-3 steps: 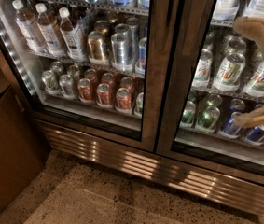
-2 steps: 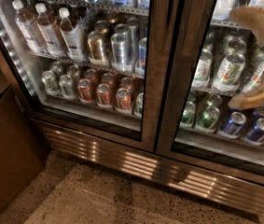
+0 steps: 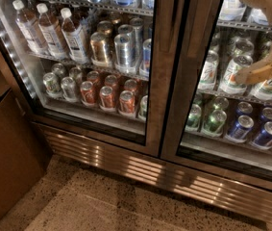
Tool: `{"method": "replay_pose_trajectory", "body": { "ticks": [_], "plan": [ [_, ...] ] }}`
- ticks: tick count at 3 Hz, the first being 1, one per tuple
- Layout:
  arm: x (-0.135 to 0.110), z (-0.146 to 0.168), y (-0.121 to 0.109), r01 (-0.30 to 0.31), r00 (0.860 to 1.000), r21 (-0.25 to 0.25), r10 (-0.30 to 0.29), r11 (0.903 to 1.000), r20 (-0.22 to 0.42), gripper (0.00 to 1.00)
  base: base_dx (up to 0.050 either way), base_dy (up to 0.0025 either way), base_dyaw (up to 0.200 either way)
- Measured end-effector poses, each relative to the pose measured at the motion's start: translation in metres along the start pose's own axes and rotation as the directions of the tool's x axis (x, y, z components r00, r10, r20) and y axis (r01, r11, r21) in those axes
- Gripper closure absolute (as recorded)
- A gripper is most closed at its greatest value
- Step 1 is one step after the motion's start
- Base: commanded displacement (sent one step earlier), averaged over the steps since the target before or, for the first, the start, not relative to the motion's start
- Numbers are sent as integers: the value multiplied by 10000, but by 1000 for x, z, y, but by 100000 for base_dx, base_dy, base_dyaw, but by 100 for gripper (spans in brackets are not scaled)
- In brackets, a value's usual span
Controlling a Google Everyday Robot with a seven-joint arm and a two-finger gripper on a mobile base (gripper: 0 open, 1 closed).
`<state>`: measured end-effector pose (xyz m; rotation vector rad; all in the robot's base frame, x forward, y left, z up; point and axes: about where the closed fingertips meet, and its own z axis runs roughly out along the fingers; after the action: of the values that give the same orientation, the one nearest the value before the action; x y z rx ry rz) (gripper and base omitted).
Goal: Open right fridge door
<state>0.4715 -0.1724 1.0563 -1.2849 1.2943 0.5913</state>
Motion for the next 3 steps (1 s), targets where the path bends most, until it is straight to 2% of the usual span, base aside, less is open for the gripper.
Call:
{"method": "replay_pose_trajectory", "body": {
  "ticks": [1, 3],
  "plan": [
    [8, 7, -1, -188, 9998, -88, 187, 9998, -90, 0, 0, 0, 0],
    [51, 29, 7, -1012, 9944, -456, 996, 9938, -363, 0, 0, 0, 0]
  ]
}}
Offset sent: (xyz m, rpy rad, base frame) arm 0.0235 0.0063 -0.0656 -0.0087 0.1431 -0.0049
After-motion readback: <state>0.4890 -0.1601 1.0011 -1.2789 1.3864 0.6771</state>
